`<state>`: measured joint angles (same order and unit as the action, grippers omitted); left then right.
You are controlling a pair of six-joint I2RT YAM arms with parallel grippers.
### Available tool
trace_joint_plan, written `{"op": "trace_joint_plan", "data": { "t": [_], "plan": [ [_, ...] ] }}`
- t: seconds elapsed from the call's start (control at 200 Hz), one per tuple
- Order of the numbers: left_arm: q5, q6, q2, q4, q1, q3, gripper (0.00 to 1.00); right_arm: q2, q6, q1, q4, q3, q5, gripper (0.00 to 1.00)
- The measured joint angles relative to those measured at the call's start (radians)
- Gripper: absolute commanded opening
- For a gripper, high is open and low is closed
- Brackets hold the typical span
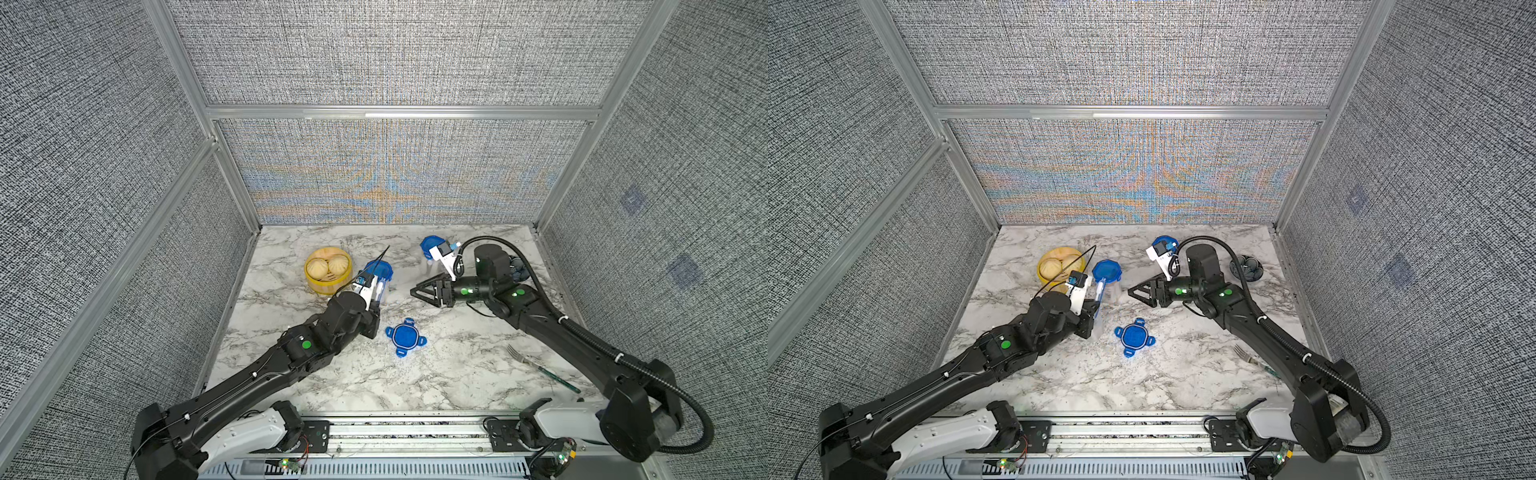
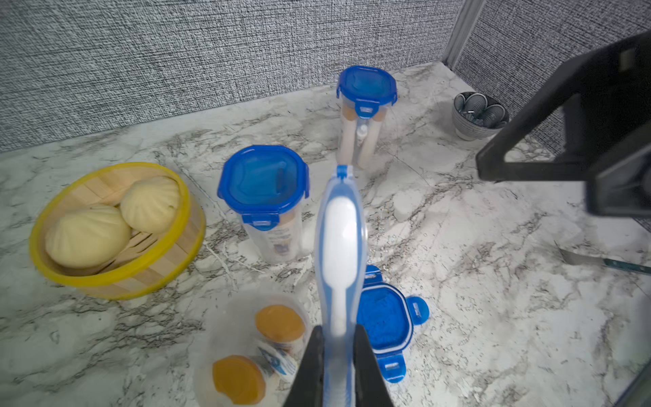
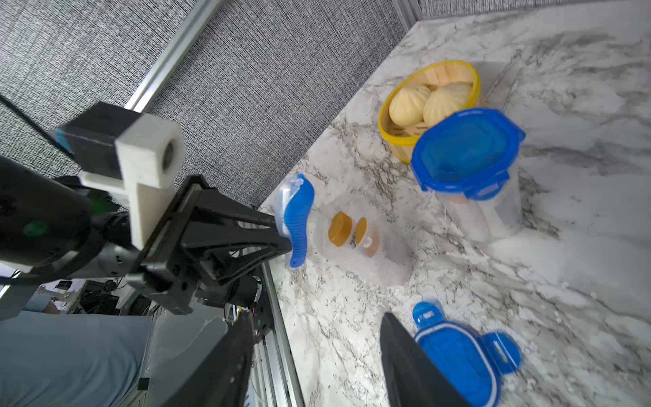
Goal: Pack away toiletry kits
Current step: Place the toiletry item into the container.
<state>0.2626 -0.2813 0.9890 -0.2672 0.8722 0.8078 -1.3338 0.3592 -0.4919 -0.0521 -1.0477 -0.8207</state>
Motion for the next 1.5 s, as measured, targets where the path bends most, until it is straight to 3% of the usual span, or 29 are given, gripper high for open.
{"op": "trace_joint_plan", "data": {
  "t": [0.26,0.54,0.936,1.146,1.246,1.501],
  "plan": [
    [-0.048,0.043,-0.032,0.132,-0.117,-0.108,0.04,-0.064,0.0,-0.008,-0.008,-0.058,0.001,0.59],
    [-0.135,0.056,0.028,0.256,-0.156,-0.156,0.04,-0.088,0.001,-0.011,-0.009,-0.071,0.001,0.59],
    [-0.142,0.068,0.051,0.293,-0.208,-0.216,0.05,-0.097,-0.002,-0.011,-0.019,-0.075,0.005,0.59],
    [-0.158,0.055,0.05,0.303,-0.214,-0.246,0.38,-0.105,-0.003,-0.011,-0.027,-0.076,0.006,0.6],
    [-0.158,0.043,0.045,0.302,-0.216,-0.251,0.48,-0.11,-0.004,-0.011,-0.035,-0.077,0.009,0.6],
    [-0.127,0.029,0.018,0.277,-0.227,-0.225,0.55,-0.135,-0.008,-0.012,-0.056,-0.095,0.022,0.6]
  ]
}}
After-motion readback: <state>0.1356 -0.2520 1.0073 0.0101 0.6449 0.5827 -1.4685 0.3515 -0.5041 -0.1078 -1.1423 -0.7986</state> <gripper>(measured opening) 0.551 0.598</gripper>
